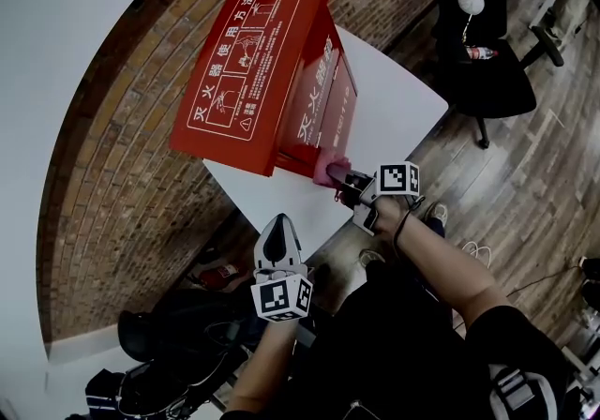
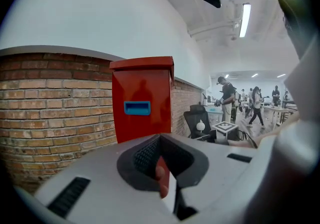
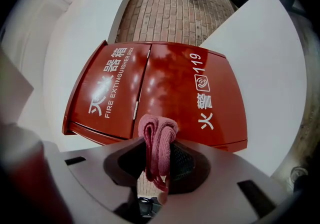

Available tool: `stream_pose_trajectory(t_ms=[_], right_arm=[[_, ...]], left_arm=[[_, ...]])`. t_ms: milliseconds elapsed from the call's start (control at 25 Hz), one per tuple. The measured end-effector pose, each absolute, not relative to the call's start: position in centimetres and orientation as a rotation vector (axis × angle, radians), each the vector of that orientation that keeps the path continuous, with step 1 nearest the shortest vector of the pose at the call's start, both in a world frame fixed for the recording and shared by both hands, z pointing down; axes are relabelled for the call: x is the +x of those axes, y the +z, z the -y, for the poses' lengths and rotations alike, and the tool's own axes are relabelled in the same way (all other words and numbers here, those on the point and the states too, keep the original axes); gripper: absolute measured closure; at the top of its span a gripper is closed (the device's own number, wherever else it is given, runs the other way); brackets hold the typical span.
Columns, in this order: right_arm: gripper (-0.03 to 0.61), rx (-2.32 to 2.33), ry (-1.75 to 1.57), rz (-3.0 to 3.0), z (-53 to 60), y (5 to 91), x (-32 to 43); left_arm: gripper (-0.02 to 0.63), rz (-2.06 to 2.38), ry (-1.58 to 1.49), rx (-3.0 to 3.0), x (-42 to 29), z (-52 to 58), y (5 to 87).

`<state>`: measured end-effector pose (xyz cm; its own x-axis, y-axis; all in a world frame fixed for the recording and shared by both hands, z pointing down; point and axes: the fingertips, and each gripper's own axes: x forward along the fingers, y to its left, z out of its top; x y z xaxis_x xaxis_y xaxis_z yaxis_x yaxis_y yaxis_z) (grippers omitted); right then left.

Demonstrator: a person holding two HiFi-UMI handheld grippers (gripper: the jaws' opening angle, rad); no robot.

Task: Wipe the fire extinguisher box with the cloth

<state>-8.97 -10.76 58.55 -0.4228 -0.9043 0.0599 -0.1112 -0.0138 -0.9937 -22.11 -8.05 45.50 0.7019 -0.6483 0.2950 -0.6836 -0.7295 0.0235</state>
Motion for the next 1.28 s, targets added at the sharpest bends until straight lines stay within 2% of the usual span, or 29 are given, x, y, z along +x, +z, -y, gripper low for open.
stream_pose_trajectory(t_ms=[760, 1280], right_arm=[[0.471, -1.183, -1.579, -1.592, 10.7, 64.6, -8.2], [0.472, -1.298, -1.671, -1.545, 10.6, 69.8, -8.1]], left_arm=[[0.586, 1.156, 0.422, 2.739, -22.5, 10.6, 47.2], [0.586, 1.192, 0.439, 2.691, -25.4, 10.0, 48.1]])
